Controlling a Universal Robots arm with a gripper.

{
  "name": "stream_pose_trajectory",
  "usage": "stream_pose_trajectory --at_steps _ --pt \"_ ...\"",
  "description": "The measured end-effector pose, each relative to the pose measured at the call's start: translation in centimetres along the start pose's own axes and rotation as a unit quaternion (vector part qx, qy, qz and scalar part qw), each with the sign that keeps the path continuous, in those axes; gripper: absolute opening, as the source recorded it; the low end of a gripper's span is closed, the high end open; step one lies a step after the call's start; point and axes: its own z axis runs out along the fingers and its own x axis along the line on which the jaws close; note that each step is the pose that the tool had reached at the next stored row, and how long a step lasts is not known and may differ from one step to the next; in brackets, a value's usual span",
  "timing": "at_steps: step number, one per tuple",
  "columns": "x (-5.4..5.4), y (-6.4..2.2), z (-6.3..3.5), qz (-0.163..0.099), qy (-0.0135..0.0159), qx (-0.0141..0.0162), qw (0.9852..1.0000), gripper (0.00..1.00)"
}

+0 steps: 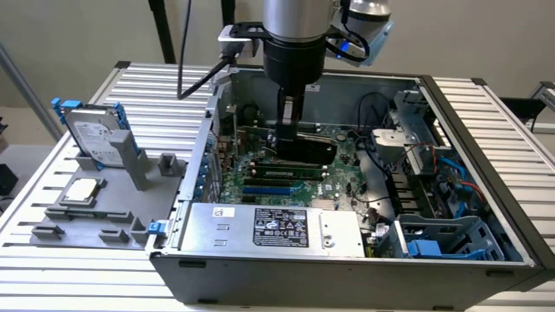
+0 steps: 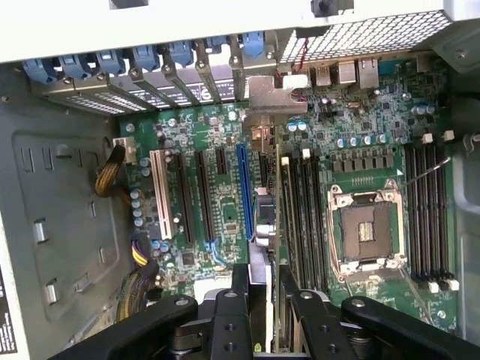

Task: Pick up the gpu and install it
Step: 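Insert the gpu into the slot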

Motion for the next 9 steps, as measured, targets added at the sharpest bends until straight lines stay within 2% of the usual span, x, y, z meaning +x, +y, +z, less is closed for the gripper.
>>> stream_pose_trajectory --at_steps 5,9 --pt "0.4 0.75 0.88 -0.003 -0.0001 -0.0003 1.0 0.27" --pt "0.9 0.94 1.59 -0.006 -0.001 -0.0022 1.0 0.27"
